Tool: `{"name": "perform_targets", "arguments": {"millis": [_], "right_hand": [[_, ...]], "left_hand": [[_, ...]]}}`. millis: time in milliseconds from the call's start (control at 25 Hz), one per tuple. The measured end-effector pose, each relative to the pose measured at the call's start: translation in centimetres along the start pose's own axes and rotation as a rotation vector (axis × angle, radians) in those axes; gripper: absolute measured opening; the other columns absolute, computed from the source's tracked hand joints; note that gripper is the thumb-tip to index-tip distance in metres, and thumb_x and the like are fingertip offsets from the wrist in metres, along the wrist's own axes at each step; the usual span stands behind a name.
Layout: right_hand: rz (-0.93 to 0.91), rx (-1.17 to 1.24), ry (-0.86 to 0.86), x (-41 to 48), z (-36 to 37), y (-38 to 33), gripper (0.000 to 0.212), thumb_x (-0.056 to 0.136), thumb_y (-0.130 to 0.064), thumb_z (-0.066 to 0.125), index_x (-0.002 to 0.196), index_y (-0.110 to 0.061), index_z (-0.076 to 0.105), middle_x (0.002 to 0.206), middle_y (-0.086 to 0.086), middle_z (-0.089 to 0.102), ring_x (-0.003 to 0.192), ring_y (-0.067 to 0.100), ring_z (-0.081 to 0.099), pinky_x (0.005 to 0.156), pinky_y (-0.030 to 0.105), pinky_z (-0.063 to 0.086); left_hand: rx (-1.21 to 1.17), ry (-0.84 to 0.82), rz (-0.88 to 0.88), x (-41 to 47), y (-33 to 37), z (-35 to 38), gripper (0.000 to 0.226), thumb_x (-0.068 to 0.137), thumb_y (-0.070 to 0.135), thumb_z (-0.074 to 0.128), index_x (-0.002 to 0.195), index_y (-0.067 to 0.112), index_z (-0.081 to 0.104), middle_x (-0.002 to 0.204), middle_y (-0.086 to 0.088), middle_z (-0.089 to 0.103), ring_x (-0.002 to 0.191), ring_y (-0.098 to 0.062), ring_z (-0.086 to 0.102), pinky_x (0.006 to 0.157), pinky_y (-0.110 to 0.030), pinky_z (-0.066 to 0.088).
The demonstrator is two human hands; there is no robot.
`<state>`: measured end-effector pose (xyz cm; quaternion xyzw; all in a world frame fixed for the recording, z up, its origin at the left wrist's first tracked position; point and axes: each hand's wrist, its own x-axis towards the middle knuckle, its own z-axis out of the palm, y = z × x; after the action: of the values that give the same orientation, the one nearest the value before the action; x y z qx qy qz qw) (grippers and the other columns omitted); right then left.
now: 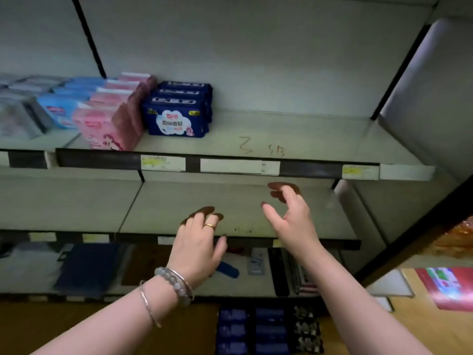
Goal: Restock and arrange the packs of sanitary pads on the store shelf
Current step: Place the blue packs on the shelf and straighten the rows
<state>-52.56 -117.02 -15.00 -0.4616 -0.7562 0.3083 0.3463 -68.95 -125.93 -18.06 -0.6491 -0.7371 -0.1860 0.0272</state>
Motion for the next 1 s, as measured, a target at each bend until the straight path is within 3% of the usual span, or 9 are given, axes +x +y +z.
{"name": "perform_targets", "arguments": {"millis": [160,240,360,480,680,760,840,920,1000], "right_hand": [[0.06,0.054,-0.038,-2.2,1.1,1.3,0.033,0.09,-0.019,0.058,0.122,-0.018,0.052,0.113,0.0,0.055,0.1,0.01,0.051,0.085,0.018,0.036],[0.108,0.052,-0.063,-3.2,2.6,2.1,0.035,0.09,-0.017,0.058,0.124,-0.018,0.052,0.112,-0.001,0.056,0.104,0.012,0.052,0.085,0.017,0.036],[0.184,0.027,-0.09,-4.5,5.3,3.6,0.038,0.088,-0.012,0.059,0.126,-0.014,0.053,0.106,-0.002,0.057,0.096,0.013,0.057,0.074,0.006,0.036],[0.262,0.013,-0.151,-6.3,8.3,6.0,0.027,0.089,-0.013,0.059,0.115,-0.017,0.056,0.092,-0.006,0.056,0.079,-0.004,0.053,0.066,0.004,0.034],[0.285,0.077,-0.177,-8.9,13.0,12.1,0.03,0.089,-0.011,0.06,0.117,-0.019,0.053,0.107,-0.006,0.054,0.101,0.011,0.054,0.081,0.007,0.039],[0.289,0.104,-0.21,-9.3,14.4,15.1,0.028,0.09,-0.012,0.058,0.114,-0.025,0.05,0.108,-0.007,0.054,0.101,0.008,0.053,0.078,0.0,0.038],[0.306,0.143,-0.236,-9.5,15.9,18.5,0.028,0.092,-0.014,0.056,0.113,-0.03,0.048,0.11,-0.008,0.054,0.102,0.004,0.052,0.079,0.001,0.04],[0.34,0.161,-0.249,-10.1,18.2,23.1,0.027,0.093,-0.014,0.055,0.114,-0.029,0.049,0.11,-0.007,0.054,0.103,0.005,0.053,0.079,0.004,0.042],[0.375,0.146,-0.258,-11.2,21.2,28.7,0.026,0.093,-0.014,0.054,0.118,-0.02,0.051,0.111,-0.005,0.055,0.103,0.008,0.053,0.08,0.008,0.042]], "left_hand": [[-0.023,-0.126,-0.156,-2.1,-0.6,1.6,0.042,0.09,0.034,0.053,0.127,0.015,0.049,0.115,-0.006,0.054,0.105,-0.025,0.054,0.089,-0.033,0.043],[-0.025,-0.168,-0.21,-2.9,-1.5,2.8,0.04,0.093,0.038,0.044,0.127,0.018,0.045,0.12,-0.004,0.051,0.107,-0.023,0.052,0.091,-0.031,0.042],[-0.123,-0.247,-0.311,-4.4,-3.7,5.2,0.028,0.092,0.036,0.047,0.113,0.018,0.052,0.11,-0.004,0.058,0.09,-0.017,0.059,0.082,-0.029,0.051],[-0.192,-0.262,-0.317,-6.9,-6.1,8.6,0.043,0.089,0.031,0.055,0.129,0.021,0.045,0.133,-0.002,0.042,0.109,-0.018,0.053,0.09,-0.029,0.05],[-0.197,-0.357,-0.382,-9.8,-8.4,14.7,0.045,0.09,0.027,0.054,0.133,0.018,0.044,0.141,-0.003,0.037,0.124,-0.02,0.044,0.101,-0.029,0.04],[-0.175,-0.349,-0.333,-10.3,-8.5,17.3,0.031,0.089,0.018,0.056,0.117,0.007,0.06,0.132,-0.008,0.049,0.117,-0.027,0.051,0.095,-0.033,0.043],[-0.166,-0.333,-0.287,-11.0,-8.9,20.9,0.025,0.075,0.02,0.059,0.087,0.001,0.069,0.099,-0.014,0.066,0.08,-0.028,0.067,0.067,-0.031,0.054],[-0.227,-0.379,-0.316,-12.6,-10.0,26.3,0.039,0.07,0.032,0.048,0.085,0.003,0.067,0.083,-0.014,0.066,0.061,-0.025,0.065,0.054,-0.03,0.054],[-0.252,-0.401,-0.352,-14.4,-11.0,32.6,0.045,0.071,0.035,0.044,0.092,0.001,0.065,0.085,-0.017,0.065,0.063,-0.029,0.065,0.054,-0.038,0.057]]}}
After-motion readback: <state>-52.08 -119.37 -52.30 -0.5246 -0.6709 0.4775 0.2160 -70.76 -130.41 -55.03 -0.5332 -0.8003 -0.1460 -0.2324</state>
